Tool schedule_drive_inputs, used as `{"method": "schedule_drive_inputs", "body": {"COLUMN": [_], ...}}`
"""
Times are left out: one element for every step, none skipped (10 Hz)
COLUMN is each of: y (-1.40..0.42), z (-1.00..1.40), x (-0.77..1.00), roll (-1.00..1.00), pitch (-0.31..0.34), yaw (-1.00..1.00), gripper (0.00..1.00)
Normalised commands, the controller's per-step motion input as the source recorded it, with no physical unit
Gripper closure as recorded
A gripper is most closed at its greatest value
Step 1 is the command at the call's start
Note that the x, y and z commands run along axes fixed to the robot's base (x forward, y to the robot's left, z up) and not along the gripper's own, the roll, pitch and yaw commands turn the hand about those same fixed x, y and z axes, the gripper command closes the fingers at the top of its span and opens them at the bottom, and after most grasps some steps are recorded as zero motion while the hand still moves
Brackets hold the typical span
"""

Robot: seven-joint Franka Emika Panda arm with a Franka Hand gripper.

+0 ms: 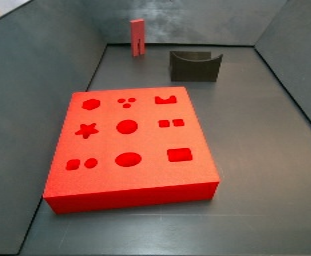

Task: Pick up the double-square object. Move up. Move to above the board. Insert the double-square object.
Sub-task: Pick up the double-square object.

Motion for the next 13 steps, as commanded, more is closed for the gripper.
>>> {"method": "schedule_drive_inputs", "body": {"y": [0.03, 0.44, 0.49, 0.44, 0.43, 0.44, 0.46, 0.56, 0.17, 0.12, 0.15, 0.30, 0.39], "z": [0.00, -0.11, -0.42, -0.35, -0.36, -0.39, -0.41, -0.42, -0.11, -0.08, -0.61, -0.66, -0.57], "x": [0.00, 0.00, -0.20, -0.16, -0.12, -0.10, -0.10, -0.05, -0.23, 0.00, -0.09, -0.20, -0.16], "roll": [0.00, -0.02, 0.00, 0.00, 0.00, 0.00, 0.00, -0.06, -0.05, 0.00, 0.00, 0.00, 0.00], "pitch": [0.000, -0.127, -0.160, -0.099, -0.136, -0.176, -0.203, -0.316, -0.119, 0.027, -0.187, -0.296, -0.303], "yaw": [0.00, 0.36, 0.73, 0.83, 0.82, 0.80, 0.77, 0.64, 0.09, 0.10, 0.14, 0.16, 0.19], "gripper": [0.00, 0.00, 0.00, 0.00, 0.00, 0.00, 0.00, 0.00, 0.00, 0.00, 0.00, 0.00, 0.00]}}
